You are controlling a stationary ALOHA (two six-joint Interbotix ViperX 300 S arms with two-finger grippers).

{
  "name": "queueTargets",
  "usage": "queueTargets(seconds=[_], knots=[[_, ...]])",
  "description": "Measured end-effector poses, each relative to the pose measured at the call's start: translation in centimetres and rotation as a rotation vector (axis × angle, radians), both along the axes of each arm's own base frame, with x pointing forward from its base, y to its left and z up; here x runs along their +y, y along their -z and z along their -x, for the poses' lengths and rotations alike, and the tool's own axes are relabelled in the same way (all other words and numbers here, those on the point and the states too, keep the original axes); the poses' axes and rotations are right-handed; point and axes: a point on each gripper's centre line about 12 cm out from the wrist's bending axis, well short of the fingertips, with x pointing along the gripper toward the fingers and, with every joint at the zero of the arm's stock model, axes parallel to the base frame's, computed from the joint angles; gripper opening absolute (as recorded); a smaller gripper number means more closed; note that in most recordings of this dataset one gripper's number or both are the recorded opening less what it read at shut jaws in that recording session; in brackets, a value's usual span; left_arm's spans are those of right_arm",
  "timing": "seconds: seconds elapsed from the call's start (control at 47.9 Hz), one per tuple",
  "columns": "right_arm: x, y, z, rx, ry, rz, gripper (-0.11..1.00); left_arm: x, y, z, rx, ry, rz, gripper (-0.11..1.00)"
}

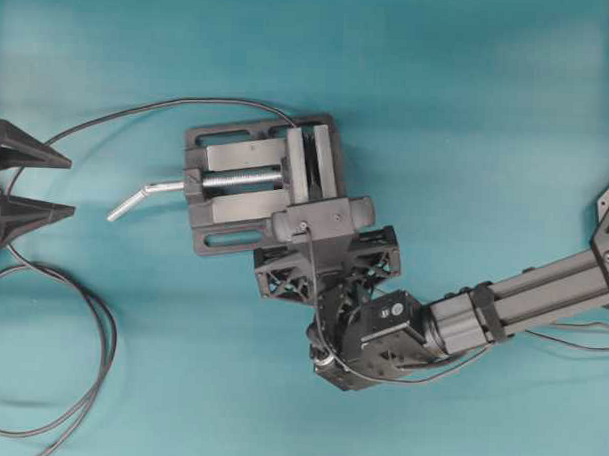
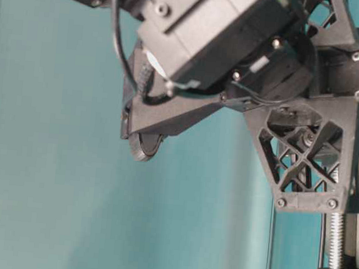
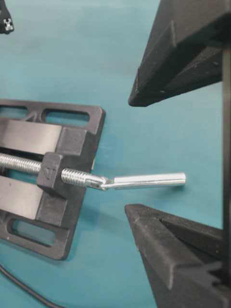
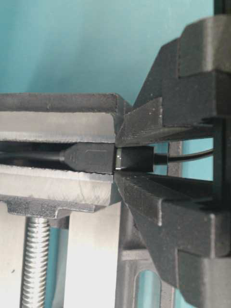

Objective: Insert the USB cable into the fixed female connector.
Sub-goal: 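Push the USB plug into the blue port with the right gripper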

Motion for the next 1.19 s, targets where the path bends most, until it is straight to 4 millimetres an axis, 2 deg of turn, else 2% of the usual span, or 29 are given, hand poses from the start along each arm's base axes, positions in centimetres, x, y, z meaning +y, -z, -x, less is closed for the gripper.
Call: queueTargets(seconds=[0.313,0.501,0.836,1.191], knots=[[0.0,0.0,0.0,-0.001,-0.005,-0.002,0.21,0.0,0.0,0.0,0.000,-0.002,0.000,0.96],[0.0,-0.1,0.1,0.000,-0.003,0.000,0.38,0.0,0.0,0.0,0.000,-0.001,0.001,0.96],[0.0,-0.2,0.0,-0.002,0.003,0.004,0.39,0.0,0.0,0.0,0.000,-0.002,0.001,0.96],[1.1,-1.2,-0.3,-0.021,-0.003,0.023,0.39,0.0,0.0,0.0,0.000,0.000,0.000,0.96]])
